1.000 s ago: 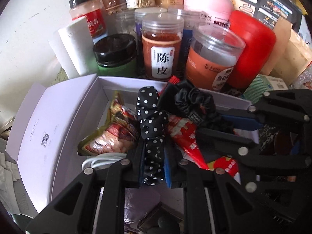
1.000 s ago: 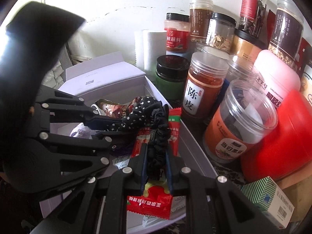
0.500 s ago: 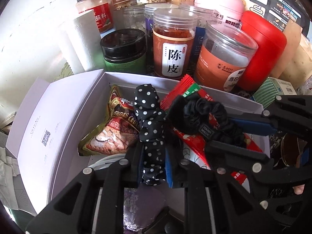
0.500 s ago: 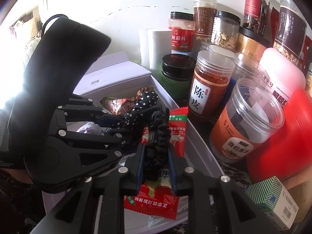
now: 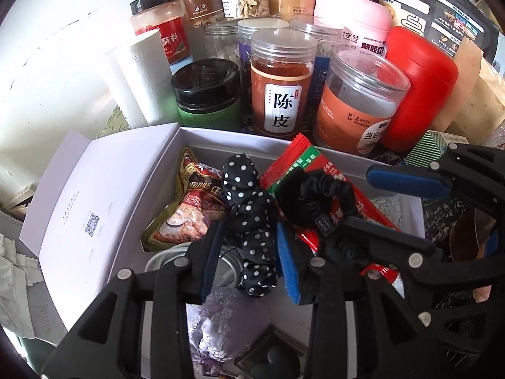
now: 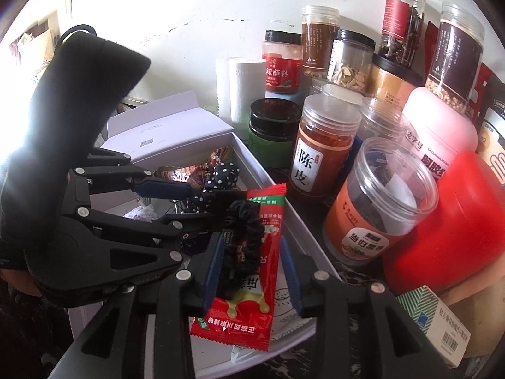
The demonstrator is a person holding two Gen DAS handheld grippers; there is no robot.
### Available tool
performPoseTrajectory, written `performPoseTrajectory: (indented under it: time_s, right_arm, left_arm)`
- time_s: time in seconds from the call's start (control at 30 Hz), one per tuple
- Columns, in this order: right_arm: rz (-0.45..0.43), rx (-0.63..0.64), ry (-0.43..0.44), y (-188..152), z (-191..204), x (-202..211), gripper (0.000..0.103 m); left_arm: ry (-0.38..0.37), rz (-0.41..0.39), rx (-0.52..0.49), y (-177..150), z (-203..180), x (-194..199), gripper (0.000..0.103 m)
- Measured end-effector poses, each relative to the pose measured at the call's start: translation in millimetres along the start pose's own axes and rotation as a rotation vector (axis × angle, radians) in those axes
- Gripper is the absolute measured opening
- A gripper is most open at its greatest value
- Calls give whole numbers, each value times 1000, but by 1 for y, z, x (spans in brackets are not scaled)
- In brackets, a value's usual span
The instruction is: Organize objects
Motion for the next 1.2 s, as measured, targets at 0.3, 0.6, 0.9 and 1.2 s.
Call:
performPoseTrajectory:
  time_s: [0.3,0.6,0.9,1.2]
  right_arm:
    - [7,-7,-19,-6,-2,1,36]
    - [5,-17,-24,-7,1,11,36]
    - [-28,-7,-50,-1,4,40,59]
    - [-63,7,-66,1,14,79,60]
  left_arm:
    - [37,-39,-9,3,5,14,43]
    - [51,-69,42,-1,12,27,48]
    - [113,-109,101,-8,22,64,72]
    - [154,-149,125,-21,20,111,77]
Point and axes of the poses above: each gripper's, at about its wrist camera, not at the fingertips, and x roughly against the way its jaws point, z to its left, y to its top, the point moved 9 cm from there along -x, roughly the way its jaws point, and after that the axes turned 3 degrees about z, right-handed, at the moved point
